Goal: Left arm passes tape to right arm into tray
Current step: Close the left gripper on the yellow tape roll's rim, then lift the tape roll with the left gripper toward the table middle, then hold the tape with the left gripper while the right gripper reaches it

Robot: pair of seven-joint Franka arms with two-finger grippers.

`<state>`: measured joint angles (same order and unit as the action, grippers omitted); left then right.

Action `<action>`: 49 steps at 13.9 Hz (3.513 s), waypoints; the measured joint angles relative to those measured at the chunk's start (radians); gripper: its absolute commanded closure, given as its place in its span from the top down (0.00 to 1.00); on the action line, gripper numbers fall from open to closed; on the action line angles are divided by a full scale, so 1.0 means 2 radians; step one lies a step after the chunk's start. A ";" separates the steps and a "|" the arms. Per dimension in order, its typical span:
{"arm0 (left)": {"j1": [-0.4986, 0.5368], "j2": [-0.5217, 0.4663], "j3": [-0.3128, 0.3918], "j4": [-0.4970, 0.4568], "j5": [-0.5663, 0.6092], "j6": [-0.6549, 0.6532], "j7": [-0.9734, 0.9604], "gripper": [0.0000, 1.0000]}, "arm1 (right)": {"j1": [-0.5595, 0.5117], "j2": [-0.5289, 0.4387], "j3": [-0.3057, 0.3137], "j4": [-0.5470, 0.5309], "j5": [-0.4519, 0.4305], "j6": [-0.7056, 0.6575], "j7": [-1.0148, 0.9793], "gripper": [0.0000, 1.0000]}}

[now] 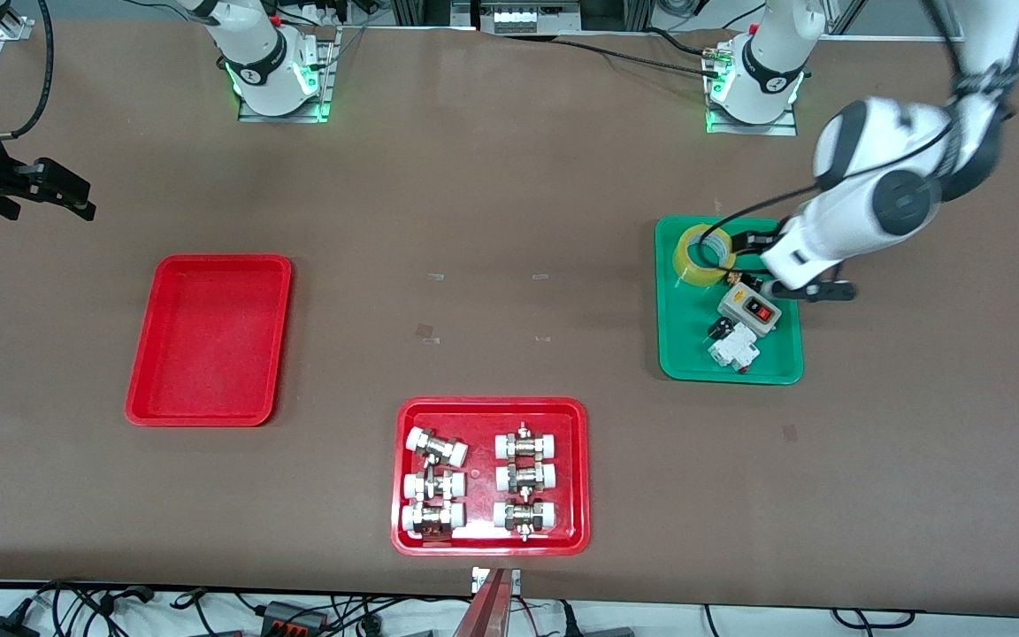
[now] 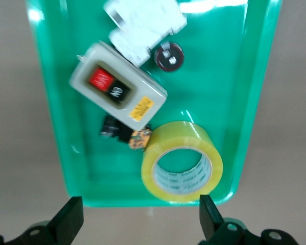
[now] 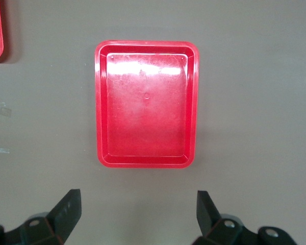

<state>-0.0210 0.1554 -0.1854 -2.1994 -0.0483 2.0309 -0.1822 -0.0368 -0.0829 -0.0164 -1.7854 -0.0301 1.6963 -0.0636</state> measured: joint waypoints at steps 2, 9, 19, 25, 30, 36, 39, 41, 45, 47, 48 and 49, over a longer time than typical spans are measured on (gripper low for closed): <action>-0.001 0.030 -0.003 -0.016 0.000 0.029 -0.004 1.00 | 0.000 0.000 0.000 0.000 0.000 0.000 0.000 1.00; 0.000 0.059 -0.002 -0.049 0.000 0.055 -0.005 0.42 | -0.001 0.001 -0.001 0.001 0.000 0.001 0.000 1.00; 0.001 0.059 -0.002 -0.046 0.000 0.048 -0.011 0.14 | -0.001 0.004 -0.002 0.001 0.000 0.001 0.000 1.00; 0.000 0.008 -0.009 0.080 -0.040 -0.101 -0.016 0.14 | -0.001 0.004 0.000 0.002 0.000 0.001 0.000 1.00; -0.005 0.009 -0.091 0.154 -0.165 -0.121 -0.109 0.15 | -0.001 0.004 -0.001 0.002 0.000 0.001 0.000 1.00; -0.067 0.054 -0.179 0.276 -0.202 -0.052 -0.318 0.15 | 0.000 0.005 0.002 0.002 0.016 -0.001 0.000 1.00; -0.108 0.069 -0.181 0.295 -0.217 0.021 -0.357 0.15 | 0.002 0.010 0.006 0.002 0.036 -0.015 0.000 1.00; -0.121 0.070 -0.181 0.299 -0.218 0.053 -0.377 0.15 | 0.007 0.025 0.008 0.002 0.046 -0.019 -0.002 1.00; -0.118 0.070 -0.179 0.302 -0.218 0.059 -0.384 0.18 | 0.035 0.055 0.011 0.010 0.093 -0.014 -0.017 1.00; -0.115 0.070 -0.178 0.302 -0.218 0.059 -0.385 0.18 | 0.044 0.059 0.013 0.024 0.144 -0.020 -0.023 1.00; -0.112 0.070 -0.178 0.302 -0.218 0.059 -0.386 0.18 | 0.047 0.061 0.014 0.028 0.181 -0.024 -0.034 1.00; -0.111 0.071 -0.177 0.302 -0.218 0.059 -0.389 0.18 | 0.051 0.066 0.015 0.030 0.222 -0.027 -0.046 1.00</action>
<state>-0.2433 0.2968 -0.5404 -1.5946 -0.4848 2.1497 -0.9607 0.0644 0.0481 0.0145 -1.7254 0.4129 1.6433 -0.1552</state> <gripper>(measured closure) 0.789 0.000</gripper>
